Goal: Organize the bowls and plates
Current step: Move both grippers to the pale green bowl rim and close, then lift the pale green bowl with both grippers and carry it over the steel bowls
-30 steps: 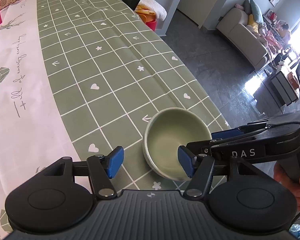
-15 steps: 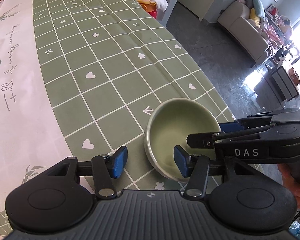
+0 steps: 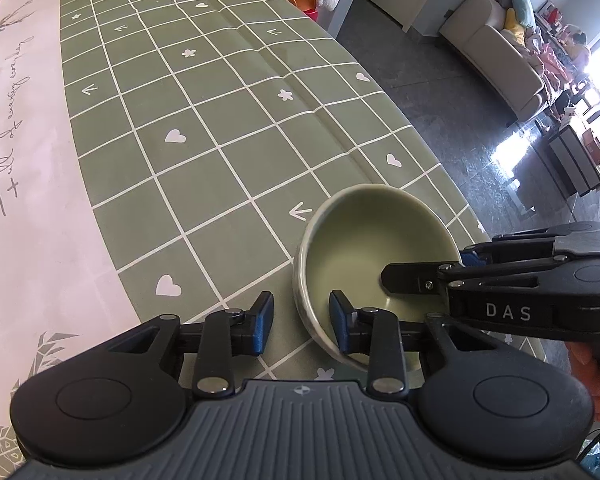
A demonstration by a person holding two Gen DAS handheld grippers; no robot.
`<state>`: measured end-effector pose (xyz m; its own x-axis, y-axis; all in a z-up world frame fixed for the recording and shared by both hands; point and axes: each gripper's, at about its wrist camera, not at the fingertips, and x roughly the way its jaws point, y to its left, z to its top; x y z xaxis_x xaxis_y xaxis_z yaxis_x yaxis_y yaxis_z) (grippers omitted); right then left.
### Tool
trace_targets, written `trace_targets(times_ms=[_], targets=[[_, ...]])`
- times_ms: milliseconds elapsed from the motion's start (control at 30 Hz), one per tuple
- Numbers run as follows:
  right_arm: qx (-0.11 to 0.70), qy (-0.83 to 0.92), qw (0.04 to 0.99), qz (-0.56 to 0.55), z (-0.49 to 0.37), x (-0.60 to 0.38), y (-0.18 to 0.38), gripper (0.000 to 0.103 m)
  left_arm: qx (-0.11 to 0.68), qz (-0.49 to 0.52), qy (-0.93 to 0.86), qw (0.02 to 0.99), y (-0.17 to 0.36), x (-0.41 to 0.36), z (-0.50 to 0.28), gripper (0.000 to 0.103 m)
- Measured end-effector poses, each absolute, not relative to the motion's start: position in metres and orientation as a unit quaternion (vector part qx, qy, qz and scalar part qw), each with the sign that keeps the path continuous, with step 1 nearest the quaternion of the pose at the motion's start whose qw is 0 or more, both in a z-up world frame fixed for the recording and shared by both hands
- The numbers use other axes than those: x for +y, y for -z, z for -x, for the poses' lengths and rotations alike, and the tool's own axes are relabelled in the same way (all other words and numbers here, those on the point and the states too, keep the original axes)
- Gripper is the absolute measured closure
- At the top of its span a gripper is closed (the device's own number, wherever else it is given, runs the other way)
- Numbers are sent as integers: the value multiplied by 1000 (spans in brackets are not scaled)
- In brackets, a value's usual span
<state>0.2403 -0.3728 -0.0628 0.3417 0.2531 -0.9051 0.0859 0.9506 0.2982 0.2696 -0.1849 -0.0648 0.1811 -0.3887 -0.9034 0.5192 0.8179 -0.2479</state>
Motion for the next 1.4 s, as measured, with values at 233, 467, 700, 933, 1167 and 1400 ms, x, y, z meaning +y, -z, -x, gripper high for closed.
trace_targets(times_ms=[233, 467, 700, 933, 1167, 1400], targets=[[566, -59, 814, -116, -237, -359, 60, 90, 558, -98, 282, 774, 59, -197, -259, 86], [569, -53, 811, -123, -233, -359, 55, 94, 577, -80, 265, 769, 52, -191, -258, 90], [566, -59, 813, -123, -223, -348, 34, 94, 567, -84, 258, 778, 28, -181, -243, 90], [558, -81, 818, -114, -203, -322, 5, 94, 559, -93, 243, 787, -3, -157, -219, 90], [542, -111, 828, -91, -184, -285, -28, 94, 551, -78, 226, 800, -34, -120, -196, 90], [528, -149, 833, -70, -167, -242, -52, 94, 543, -71, 199, 813, -59, -78, -171, 90]])
